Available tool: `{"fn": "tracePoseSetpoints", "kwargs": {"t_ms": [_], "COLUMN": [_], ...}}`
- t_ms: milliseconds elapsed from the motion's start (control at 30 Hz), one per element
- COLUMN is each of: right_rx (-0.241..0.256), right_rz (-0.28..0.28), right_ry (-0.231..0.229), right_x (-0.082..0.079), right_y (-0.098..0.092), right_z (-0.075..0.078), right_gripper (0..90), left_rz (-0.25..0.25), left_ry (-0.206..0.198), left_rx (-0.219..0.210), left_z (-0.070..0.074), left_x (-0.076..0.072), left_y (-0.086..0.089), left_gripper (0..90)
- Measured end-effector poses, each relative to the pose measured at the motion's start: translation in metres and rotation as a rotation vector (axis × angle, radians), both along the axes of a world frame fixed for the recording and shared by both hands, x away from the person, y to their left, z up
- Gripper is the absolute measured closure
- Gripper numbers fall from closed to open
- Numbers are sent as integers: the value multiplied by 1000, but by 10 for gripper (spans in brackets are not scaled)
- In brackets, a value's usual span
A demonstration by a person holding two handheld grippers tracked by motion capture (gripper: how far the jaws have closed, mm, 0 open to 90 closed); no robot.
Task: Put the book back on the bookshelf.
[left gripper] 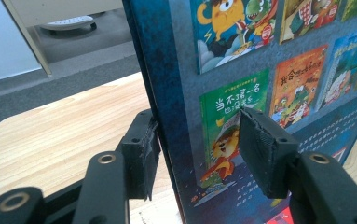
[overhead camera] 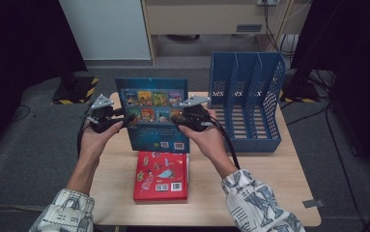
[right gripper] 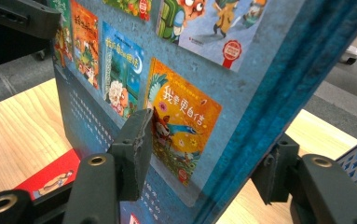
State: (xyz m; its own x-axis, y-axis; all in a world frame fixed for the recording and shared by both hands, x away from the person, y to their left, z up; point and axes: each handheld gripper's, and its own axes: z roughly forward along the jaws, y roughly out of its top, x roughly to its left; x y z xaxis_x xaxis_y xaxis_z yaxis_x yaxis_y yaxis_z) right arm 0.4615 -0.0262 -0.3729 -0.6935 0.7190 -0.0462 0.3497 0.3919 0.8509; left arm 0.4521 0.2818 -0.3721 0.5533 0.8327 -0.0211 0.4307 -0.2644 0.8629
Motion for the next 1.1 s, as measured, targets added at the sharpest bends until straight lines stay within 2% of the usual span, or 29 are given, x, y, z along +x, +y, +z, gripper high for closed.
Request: {"fn": "tracePoseSetpoints", "kwargs": {"t_ms": [200,467,567,733,900,1067,1100], "right_rx": [-4,-2,-15,-38,-45,-58,-48], "right_rz": [7,32,40,41,40,20,18], "right_ry": [-9,-32,-42,-63,-58,-75,-70], "right_x": [-9,-33,-38,-37,-29,-24,-24], "right_y": [-2,-3,-1,0,0,-1,-2], "right_z": [1,3,4,4,5,6,5], "right_gripper": [478,508,509,511,511,520,526], "left_rz": [-2,-8,-1,4,3,-8,-11], "left_ry": [-13,-31,-40,-54,-40,-40,-40], "left_rx": [11,21,33,42,49,64,63], "left_z": [1,3,3,2,3,5,5], "left_x": [-9,-35,-41,-34,-22,-11,-10], "left_y": [-3,0,0,-2,-4,-8,-9], "left_gripper": [459,464,476,480,481,480,480]}}
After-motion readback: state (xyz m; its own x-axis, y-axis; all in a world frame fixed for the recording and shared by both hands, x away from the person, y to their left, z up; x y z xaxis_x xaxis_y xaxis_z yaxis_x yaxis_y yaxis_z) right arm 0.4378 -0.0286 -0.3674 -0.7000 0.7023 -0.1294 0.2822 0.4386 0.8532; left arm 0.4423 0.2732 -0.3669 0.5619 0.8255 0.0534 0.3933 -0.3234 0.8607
